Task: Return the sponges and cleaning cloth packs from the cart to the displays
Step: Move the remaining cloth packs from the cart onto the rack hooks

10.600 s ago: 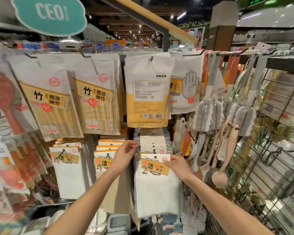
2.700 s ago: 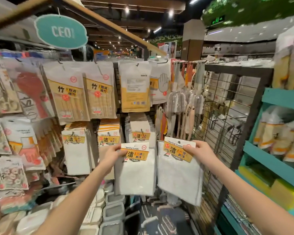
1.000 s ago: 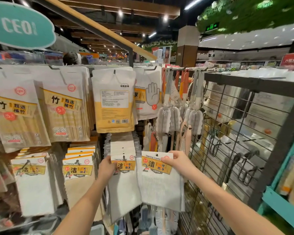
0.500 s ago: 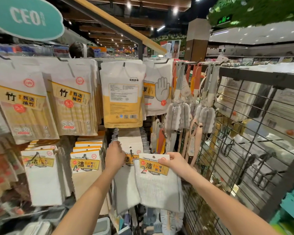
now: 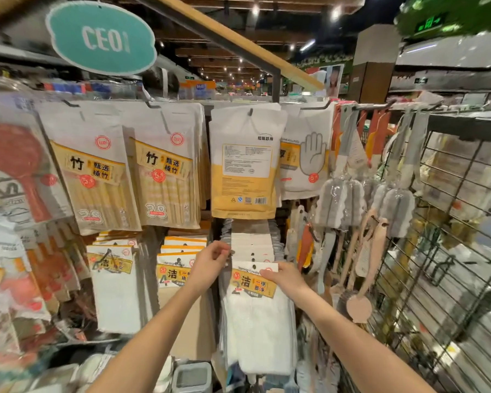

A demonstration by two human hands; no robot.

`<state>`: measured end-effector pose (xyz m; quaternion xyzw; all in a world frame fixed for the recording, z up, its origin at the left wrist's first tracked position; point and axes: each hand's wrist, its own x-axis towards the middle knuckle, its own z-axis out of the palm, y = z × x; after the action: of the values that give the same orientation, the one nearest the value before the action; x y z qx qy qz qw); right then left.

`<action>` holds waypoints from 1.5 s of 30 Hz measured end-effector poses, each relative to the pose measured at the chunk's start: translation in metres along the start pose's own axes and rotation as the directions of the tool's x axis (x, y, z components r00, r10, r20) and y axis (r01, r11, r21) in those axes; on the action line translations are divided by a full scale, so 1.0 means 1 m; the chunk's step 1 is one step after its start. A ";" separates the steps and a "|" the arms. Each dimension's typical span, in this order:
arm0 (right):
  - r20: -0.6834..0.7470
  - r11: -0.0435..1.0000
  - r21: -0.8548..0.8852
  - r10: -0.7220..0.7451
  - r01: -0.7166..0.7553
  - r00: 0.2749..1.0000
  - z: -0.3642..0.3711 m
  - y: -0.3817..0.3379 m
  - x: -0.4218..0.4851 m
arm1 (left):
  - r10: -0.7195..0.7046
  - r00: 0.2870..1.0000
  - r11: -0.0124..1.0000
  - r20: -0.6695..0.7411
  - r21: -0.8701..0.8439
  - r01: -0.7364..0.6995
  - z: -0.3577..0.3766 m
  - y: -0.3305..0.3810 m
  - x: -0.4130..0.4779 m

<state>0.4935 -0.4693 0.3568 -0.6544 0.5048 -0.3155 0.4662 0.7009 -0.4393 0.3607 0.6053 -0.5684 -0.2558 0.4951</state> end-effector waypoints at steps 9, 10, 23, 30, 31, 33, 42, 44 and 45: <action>-0.099 0.999 0.002 0.036 -0.036 0.994 0.012 0.012 0.016 | -0.015 0.996 1.000 0.087 0.000 0.015 -0.007 -0.005 0.005; -0.114 0.999 -0.002 0.043 -0.044 0.993 0.013 0.011 0.019 | -0.020 0.996 1.000 0.090 0.005 0.020 -0.007 -0.005 0.006; -0.272 0.929 -0.333 0.069 -0.161 0.960 0.020 0.008 0.051 | -0.055 0.989 0.997 0.141 0.057 0.047 -0.012 0.010 -0.005; -0.202 0.886 -0.416 0.128 -0.204 0.971 0.008 0.004 0.030 | -0.059 0.987 0.994 0.150 0.096 0.045 -0.014 0.023 -0.026; -0.193 0.893 -0.410 0.112 -0.184 0.975 0.005 0.002 0.026 | -0.059 0.987 0.994 0.152 0.099 0.044 -0.014 0.024 -0.028; -0.184 0.900 -0.412 0.073 -0.144 0.980 -0.003 -0.004 0.012 | -0.051 0.984 0.993 0.169 0.113 0.032 -0.015 0.024 -0.035; -0.244 0.949 -0.314 -0.046 -0.034 0.969 -0.039 -0.012 -0.099 | 0.017 0.966 0.998 0.256 0.057 -0.033 0.003 0.057 -0.077; -0.278 0.954 -0.293 -0.025 -0.060 0.960 -0.046 -0.007 -0.128 | 0.031 0.952 0.998 0.303 0.044 -0.046 0.015 0.067 -0.091; -0.304 0.960 -0.265 0.002 -0.087 0.953 -0.051 -0.002 -0.153 | 0.041 0.939 0.997 0.340 0.044 -0.060 0.024 0.075 -0.103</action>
<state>0.4048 -0.3376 0.3856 -0.6454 0.6235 -0.3277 0.2954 0.6240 -0.3394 0.3922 0.5504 -0.6672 -0.3281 0.3799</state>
